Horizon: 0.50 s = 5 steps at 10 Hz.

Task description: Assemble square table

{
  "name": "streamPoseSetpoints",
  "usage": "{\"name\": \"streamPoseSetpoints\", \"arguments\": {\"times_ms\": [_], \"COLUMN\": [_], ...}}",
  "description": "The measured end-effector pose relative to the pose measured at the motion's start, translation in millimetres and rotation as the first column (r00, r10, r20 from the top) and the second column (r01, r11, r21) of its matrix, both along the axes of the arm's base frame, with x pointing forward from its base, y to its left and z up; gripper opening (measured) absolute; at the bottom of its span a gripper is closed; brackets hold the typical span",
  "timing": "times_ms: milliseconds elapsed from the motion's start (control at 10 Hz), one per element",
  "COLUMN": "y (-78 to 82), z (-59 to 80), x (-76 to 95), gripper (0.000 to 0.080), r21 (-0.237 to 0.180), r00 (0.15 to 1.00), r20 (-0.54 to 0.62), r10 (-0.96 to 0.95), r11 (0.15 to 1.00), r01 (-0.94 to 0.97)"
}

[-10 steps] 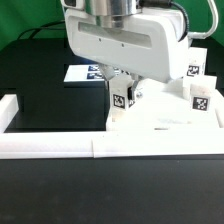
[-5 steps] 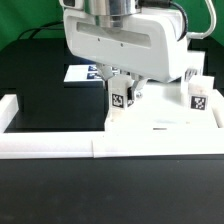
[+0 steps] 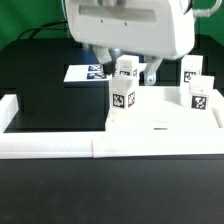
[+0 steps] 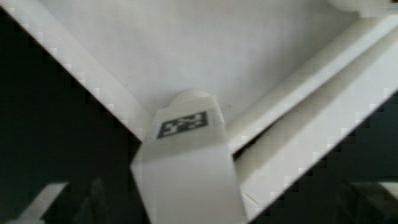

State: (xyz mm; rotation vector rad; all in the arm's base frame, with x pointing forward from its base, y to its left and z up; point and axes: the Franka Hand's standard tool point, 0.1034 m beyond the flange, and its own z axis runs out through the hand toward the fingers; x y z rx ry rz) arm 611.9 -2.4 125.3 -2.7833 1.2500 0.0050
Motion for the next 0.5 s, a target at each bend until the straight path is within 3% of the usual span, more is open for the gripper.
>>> {"name": "streamPoseSetpoints", "arguments": {"times_ms": [100,500], "y": [0.2,-0.2], "z": [10.4,3.5], "x": [-0.8,-2.4], "gripper": [0.0648,0.0649], "r21": [0.005,0.002], "r00": [1.000,1.000], "r20": [0.013,0.003], "r10": [-0.001,-0.001], "r11": [1.000,1.000], "r01": [0.001,0.001]}}
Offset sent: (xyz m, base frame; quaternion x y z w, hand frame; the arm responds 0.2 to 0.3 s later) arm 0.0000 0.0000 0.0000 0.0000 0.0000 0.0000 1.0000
